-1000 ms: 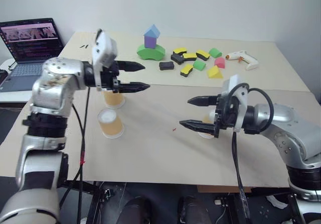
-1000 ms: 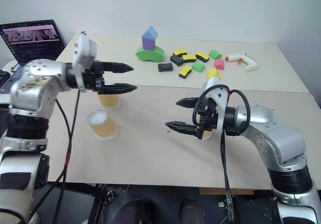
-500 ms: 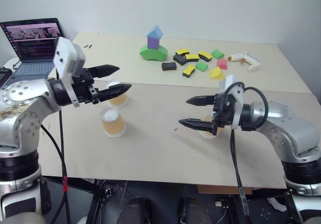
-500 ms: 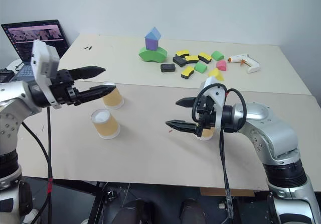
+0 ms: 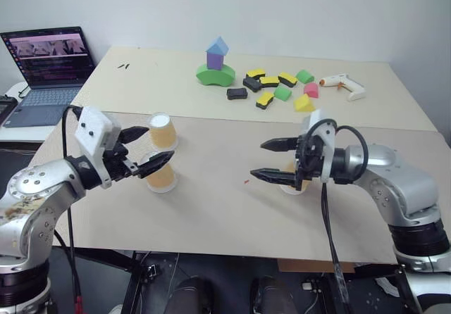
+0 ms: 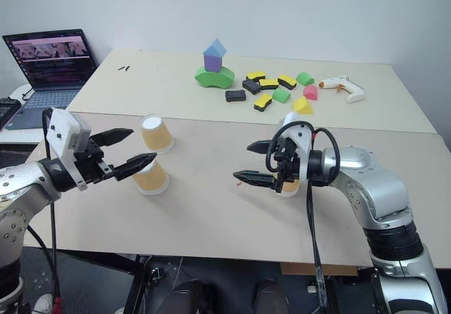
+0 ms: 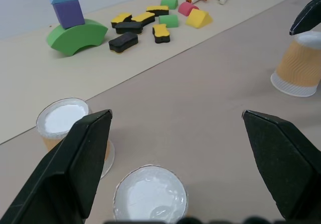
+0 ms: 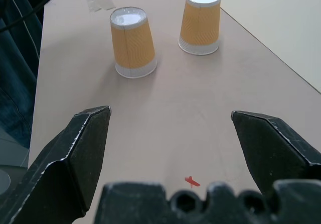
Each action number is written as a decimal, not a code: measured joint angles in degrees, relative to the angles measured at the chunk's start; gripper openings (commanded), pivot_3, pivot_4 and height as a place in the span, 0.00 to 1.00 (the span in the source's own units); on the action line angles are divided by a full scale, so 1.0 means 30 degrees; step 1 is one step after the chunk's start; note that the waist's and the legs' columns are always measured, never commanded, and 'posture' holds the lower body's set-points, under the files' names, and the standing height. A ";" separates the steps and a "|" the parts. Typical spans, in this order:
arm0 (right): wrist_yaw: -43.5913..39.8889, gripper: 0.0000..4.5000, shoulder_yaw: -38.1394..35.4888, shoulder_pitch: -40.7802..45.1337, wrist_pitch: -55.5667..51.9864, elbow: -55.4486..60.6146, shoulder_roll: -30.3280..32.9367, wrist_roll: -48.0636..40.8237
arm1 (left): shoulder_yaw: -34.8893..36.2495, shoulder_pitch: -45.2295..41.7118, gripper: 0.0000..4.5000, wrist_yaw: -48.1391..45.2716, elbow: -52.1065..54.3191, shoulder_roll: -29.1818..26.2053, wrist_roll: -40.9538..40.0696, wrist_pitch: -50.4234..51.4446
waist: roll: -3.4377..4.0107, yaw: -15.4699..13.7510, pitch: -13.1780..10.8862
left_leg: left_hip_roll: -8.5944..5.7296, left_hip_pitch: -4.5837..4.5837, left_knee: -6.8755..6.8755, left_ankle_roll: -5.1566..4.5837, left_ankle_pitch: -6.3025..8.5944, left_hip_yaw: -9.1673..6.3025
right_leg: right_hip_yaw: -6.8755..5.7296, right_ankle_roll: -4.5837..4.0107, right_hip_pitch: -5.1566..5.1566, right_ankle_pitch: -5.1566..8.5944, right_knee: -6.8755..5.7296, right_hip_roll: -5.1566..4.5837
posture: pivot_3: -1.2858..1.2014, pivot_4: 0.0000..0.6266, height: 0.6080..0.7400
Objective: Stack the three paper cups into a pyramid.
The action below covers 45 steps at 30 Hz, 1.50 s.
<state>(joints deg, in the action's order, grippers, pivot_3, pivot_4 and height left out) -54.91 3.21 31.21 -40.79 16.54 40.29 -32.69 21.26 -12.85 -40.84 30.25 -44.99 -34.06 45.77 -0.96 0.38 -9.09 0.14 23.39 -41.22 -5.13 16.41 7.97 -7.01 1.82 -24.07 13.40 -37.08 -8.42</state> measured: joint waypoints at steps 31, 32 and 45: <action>0.1087 1.00 -0.0579 -0.0549 0.0003 0.0714 -0.0125 -0.0046 | -0.4071 -0.0312 0.90 -0.1592 -0.6184 0.0278 0.3895 -0.5285 | 0.0002 0.0016 -0.0001 | -0.0003 0.0005 0.0059 0.0000 0.0001 0.0028 | 0.0002 -0.0003 -0.0025 0.0002 0.0025 -0.0010 | 0.52 0.24 0.73; 0.1125 1.00 -0.0584 -0.0648 -0.0008 0.0720 -0.0115 -0.0046 | -0.4076 -0.0319 0.84 -0.1628 -0.6202 0.0334 0.3893 -0.5285 | 0.0002 0.0023 -0.0001 | -0.0002 0.0004 0.0061 0.0000 0.0001 0.0028 | -0.0001 -0.0003 -0.0026 0.0003 0.0024 -0.0009 | 0.52 0.24 0.73; 0.1370 1.00 -0.0643 -0.0828 -0.0118 0.0887 -0.0106 -0.0046 | -0.4095 -0.1128 0.58 -0.1728 -0.6330 0.0522 0.3874 -0.5222 | 0.0002 0.0018 -0.0002 | -0.0004 0.0006 0.0057 -0.0002 0.0000 0.0026 | -0.0001 -0.0003 -0.0022 0.0002 0.0024 -0.0010 | 0.52 0.24 0.73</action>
<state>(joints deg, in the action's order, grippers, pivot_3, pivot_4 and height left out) -50.80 1.29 28.73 -41.14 19.20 39.98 -32.82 8.97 -16.24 -46.03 11.26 -43.43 -22.44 30.10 -0.95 0.43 -9.10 0.13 23.41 -41.05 -5.14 16.41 8.05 -7.02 1.81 -24.14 13.41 -37.01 -8.45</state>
